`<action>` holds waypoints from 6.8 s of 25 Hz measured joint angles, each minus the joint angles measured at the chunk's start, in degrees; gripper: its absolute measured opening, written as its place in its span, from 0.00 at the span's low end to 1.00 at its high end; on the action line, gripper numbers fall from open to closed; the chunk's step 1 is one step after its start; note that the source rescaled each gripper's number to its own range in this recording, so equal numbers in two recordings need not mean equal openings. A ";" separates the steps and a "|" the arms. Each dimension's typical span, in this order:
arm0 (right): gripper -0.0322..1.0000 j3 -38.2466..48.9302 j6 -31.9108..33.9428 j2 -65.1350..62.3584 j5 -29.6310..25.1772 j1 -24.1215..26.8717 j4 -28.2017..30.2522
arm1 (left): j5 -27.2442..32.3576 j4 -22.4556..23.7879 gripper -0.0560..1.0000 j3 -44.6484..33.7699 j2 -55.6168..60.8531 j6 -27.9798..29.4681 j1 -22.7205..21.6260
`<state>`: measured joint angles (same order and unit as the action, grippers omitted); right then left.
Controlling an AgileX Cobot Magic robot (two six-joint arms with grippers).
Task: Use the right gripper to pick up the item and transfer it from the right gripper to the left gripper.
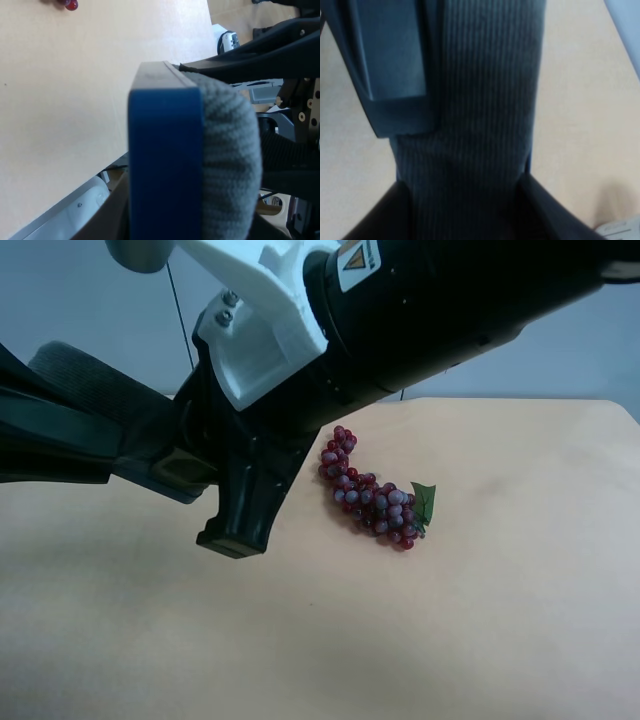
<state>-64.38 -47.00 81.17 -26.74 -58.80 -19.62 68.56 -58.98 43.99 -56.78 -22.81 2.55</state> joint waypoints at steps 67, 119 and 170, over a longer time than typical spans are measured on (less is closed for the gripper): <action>1.00 35.42 50.18 -67.75 -34.71 0.00 23.47 | 0.61 -3.69 0.05 0.00 0.00 0.00 0.00; 1.00 35.46 50.18 -81.32 -34.53 37.85 23.48 | -43.90 -3.88 0.05 13.99 -35.77 -7.15 0.00; 1.00 35.46 50.18 -81.32 -34.53 37.85 23.48 | -19.36 28.13 0.99 13.81 10.21 -5.56 -6.65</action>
<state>-28.92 3.18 -0.14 -61.28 -20.95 3.86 49.20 -30.85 57.80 -46.58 -28.36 -4.10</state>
